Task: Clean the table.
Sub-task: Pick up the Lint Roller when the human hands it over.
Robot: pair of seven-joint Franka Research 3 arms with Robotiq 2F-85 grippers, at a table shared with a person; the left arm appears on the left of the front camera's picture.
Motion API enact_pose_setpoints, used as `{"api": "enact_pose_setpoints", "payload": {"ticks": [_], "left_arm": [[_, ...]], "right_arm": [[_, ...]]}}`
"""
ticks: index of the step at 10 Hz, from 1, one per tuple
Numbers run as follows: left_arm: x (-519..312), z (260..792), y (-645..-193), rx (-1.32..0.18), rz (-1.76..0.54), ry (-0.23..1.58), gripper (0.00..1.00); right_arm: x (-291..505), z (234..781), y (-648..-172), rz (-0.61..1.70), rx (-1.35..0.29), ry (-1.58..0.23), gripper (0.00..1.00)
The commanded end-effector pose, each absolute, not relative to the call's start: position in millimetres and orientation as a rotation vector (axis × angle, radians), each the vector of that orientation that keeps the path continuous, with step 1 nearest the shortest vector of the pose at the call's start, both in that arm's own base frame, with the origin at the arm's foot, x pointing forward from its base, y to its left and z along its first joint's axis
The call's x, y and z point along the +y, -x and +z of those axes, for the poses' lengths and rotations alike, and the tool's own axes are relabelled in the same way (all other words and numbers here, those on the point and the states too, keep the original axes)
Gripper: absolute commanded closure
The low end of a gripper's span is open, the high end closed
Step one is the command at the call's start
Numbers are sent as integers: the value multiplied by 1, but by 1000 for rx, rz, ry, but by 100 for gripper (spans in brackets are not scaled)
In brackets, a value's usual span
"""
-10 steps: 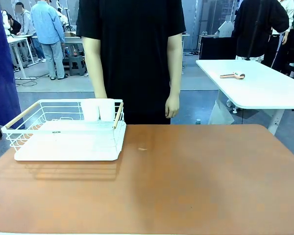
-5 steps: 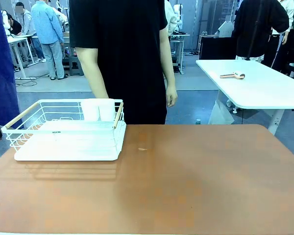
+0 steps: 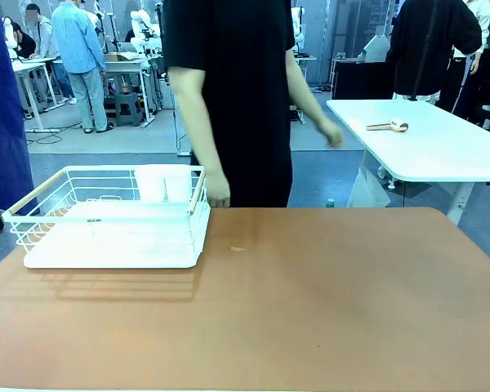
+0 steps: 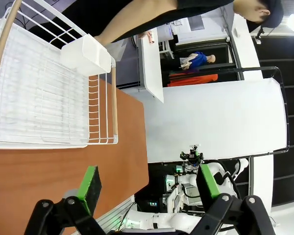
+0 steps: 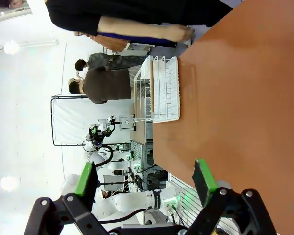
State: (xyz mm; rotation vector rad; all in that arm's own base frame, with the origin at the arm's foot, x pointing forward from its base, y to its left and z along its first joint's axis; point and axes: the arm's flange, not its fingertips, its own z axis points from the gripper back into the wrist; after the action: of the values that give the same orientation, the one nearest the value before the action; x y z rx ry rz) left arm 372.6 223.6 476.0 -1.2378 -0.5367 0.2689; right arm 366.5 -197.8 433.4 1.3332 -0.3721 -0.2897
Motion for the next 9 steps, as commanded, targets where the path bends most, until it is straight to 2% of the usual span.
{"api": "enact_pose_setpoints", "payload": {"ticks": [1,9], "left_arm": [[225,477,-371,-544,271,1238,0],[225,477,-371,-544,271,1238,0]], "right_arm": [[-197,435,-367,-297,-378,-1335,0],[-197,435,-367,-297,-378,-1335,0]]}}
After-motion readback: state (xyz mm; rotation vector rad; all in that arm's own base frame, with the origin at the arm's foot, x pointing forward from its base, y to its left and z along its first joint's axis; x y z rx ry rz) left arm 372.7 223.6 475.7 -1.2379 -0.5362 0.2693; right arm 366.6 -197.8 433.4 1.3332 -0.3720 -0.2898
